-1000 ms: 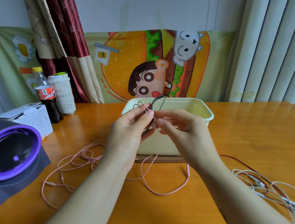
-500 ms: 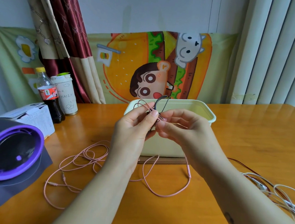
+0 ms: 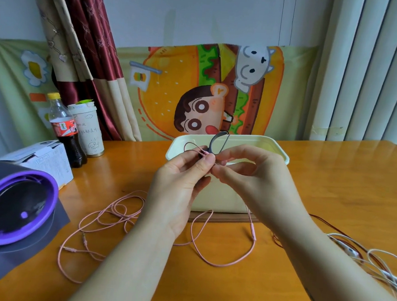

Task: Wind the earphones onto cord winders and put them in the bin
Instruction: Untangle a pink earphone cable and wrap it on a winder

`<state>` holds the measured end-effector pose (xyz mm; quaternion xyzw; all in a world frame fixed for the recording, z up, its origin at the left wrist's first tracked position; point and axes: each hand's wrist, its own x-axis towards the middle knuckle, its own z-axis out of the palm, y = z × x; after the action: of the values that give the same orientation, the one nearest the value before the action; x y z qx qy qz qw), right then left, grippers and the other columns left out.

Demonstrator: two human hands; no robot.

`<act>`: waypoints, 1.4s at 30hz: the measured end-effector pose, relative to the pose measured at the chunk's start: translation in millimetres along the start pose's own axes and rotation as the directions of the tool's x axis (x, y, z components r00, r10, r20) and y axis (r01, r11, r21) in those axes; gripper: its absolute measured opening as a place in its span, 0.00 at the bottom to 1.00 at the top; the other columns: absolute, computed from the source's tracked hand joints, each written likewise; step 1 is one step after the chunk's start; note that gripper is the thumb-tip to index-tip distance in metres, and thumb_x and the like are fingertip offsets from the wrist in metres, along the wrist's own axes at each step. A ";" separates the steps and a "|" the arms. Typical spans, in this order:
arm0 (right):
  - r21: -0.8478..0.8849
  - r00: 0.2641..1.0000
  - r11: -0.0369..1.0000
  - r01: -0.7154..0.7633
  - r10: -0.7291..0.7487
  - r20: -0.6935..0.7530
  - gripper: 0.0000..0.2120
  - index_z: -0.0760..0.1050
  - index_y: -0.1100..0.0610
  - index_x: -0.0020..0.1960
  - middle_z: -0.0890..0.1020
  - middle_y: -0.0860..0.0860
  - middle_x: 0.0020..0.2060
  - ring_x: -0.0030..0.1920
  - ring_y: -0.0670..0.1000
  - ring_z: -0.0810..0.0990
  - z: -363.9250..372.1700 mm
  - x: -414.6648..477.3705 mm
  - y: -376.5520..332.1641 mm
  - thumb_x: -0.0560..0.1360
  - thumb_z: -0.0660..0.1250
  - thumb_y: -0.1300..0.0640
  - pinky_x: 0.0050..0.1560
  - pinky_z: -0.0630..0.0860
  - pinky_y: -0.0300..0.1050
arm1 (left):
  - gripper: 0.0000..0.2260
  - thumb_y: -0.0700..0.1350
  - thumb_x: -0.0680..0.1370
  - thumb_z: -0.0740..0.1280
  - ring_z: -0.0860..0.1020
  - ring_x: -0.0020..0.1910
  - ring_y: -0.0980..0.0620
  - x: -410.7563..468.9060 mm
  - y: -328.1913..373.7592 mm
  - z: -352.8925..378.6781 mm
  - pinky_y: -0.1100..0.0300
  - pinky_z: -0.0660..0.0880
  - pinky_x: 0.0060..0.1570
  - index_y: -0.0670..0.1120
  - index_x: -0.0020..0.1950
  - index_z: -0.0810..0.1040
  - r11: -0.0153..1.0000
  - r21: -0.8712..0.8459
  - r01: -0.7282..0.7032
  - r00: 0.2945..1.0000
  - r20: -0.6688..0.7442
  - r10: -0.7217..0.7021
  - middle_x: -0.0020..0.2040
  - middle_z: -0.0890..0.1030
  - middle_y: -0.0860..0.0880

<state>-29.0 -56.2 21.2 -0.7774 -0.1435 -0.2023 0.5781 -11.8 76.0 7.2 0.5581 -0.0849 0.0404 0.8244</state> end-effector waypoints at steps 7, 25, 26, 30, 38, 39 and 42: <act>-0.161 0.993 0.983 0.091 -0.078 0.087 0.02 0.82 0.48 0.44 0.83 0.45 0.42 0.38 0.44 0.82 -9.5 4.6 0.3 0.71 0.73 0.54 0.39 0.78 0.38 | 0.16 0.46 0.70 0.69 0.82 0.41 0.59 0.4 2.0 -3.3 0.66 0.73 0.39 0.47 0.58 0.80 0.995 0.057 0.078 0.993 0.079 -0.083 0.44 0.85 0.51; 0.064 0.907 0.997 0.050 -0.072 0.415 0.18 0.78 0.61 0.41 0.84 0.50 0.46 0.52 0.41 0.79 -17.9 5.7 10.6 0.75 0.59 0.47 0.57 0.72 0.35 | 0.15 0.33 0.74 0.70 0.81 0.33 0.52 -17.7 36.9 -8.4 0.65 0.76 0.39 0.44 0.54 0.68 0.802 0.597 -0.026 0.714 0.573 -0.403 0.38 0.84 0.45; 0.060 0.910 0.996 0.064 -0.083 0.407 0.19 0.78 0.62 0.42 0.83 0.49 0.41 0.48 0.46 0.80 -16.9 5.4 10.7 0.75 0.59 0.47 0.54 0.73 0.39 | 0.17 0.33 0.74 0.70 0.81 0.33 0.52 -17.1 36.9 -8.3 0.65 0.77 0.39 0.44 0.57 0.68 0.801 0.599 -0.029 0.717 0.570 -0.400 0.38 0.84 0.45; 0.047 0.913 0.993 0.105 -0.115 0.392 0.20 0.80 0.57 0.38 0.79 0.46 0.31 0.36 0.42 0.75 -14.1 4.6 9.7 0.77 0.59 0.44 0.41 0.70 0.34 | 0.21 0.41 0.70 0.74 0.83 0.40 0.47 -14.6 40.5 -10.2 0.63 0.77 0.40 0.43 0.59 0.70 0.802 0.596 -0.036 0.732 0.563 -0.385 0.42 0.84 0.44; 0.250 0.913 0.968 0.001 -0.102 0.394 0.22 0.78 0.55 0.31 0.79 0.56 0.25 0.28 0.50 0.76 -7.1 2.3 13.1 0.78 0.58 0.46 0.33 0.71 0.37 | 0.19 0.43 0.65 0.76 0.83 0.38 0.48 -18.0 51.9 -12.3 0.63 0.78 0.38 0.47 0.47 0.68 0.842 0.538 -0.044 0.786 0.538 -0.303 0.42 0.85 0.44; 0.290 0.909 0.957 -0.021 -0.103 0.405 0.22 0.79 0.57 0.32 0.81 0.57 0.27 0.30 0.51 0.78 -6.5 1.0 12.9 0.78 0.57 0.47 0.35 0.73 0.37 | 0.20 0.43 0.65 0.76 0.83 0.37 0.49 -17.4 53.1 -12.8 0.63 0.78 0.37 0.46 0.47 0.67 0.850 0.524 -0.043 0.794 0.534 -0.289 0.42 0.85 0.44; 0.364 0.919 0.929 -0.066 -0.086 0.386 0.26 0.80 0.68 0.39 0.82 0.60 0.31 0.32 0.54 0.82 0.7 -3.2 14.8 0.78 0.56 0.47 0.36 0.77 0.39 | 0.19 0.41 0.63 0.75 0.83 0.35 0.50 -17.9 55.6 -13.4 0.62 0.79 0.36 0.45 0.47 0.68 0.853 0.519 -0.051 0.835 0.491 -0.249 0.41 0.85 0.44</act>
<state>-24.9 -59.7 7.0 -0.6784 -0.2965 -0.0136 0.6720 -37.1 109.7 49.8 0.7487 -0.2700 -0.1420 0.5886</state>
